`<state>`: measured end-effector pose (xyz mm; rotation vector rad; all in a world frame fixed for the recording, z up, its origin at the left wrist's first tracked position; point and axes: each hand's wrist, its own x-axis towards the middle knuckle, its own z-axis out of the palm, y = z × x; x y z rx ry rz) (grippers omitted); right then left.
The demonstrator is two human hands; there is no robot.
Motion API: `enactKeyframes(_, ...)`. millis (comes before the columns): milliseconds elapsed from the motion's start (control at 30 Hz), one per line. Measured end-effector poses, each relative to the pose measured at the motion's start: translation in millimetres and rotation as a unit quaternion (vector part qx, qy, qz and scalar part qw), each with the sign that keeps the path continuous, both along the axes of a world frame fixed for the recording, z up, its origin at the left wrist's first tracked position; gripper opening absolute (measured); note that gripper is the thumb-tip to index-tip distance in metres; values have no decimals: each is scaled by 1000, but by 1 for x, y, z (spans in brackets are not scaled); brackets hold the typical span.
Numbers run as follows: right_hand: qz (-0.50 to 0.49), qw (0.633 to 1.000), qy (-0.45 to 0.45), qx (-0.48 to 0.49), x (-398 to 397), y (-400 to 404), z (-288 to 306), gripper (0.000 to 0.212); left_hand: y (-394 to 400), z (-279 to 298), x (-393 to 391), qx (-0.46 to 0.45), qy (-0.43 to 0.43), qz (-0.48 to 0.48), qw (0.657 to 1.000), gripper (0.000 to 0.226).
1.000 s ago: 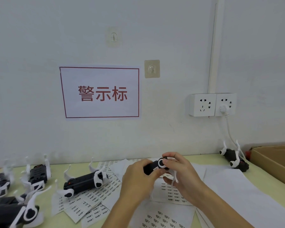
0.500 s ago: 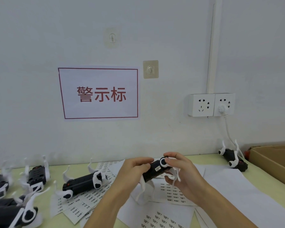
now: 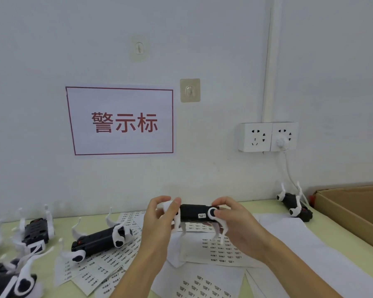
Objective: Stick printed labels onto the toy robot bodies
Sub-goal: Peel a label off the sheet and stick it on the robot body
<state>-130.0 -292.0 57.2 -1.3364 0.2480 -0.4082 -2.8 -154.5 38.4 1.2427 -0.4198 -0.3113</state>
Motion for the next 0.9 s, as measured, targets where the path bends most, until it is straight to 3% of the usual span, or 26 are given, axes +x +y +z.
enactKeyframes(67,22,992,45,-119,-6,-2,8,25,2,1,-4,-12,-12,3,1000,30)
enactKeyframes(167,64,946,125,-292,-15,-3,24,34,3,7,-13,-11,-50,-18,999,31)
enactKeyframes(333,56,860,205,-465,-32,-2,51,26,-6,22,-39,-13,-111,-90,990,35)
enactKeyframes(433,35,848,242,-470,-48,-9,65,30,-11,24,-52,-15,-106,-107,988,45)
enactKeyframes(533,-18,863,251,-439,-70,-25,65,31,-17,17,-69,-30,-88,-101,991,38)
enactKeyframes(667,-117,887,245,-375,-111,-60,53,34,-32,-7,-103,20,-194,-75,978,40)
enactKeyframes(733,-149,899,235,-338,-140,-82,49,30,-43,-22,-116,83,-305,-95,944,41)
enactKeyframes(800,-174,913,220,-296,-172,-104,48,20,-58,-29,-130,153,-417,-144,884,34)
enactKeyframes(900,-230,924,194,-237,-220,-135,47,14,-95,-30,-157,191,-506,-219,812,22)
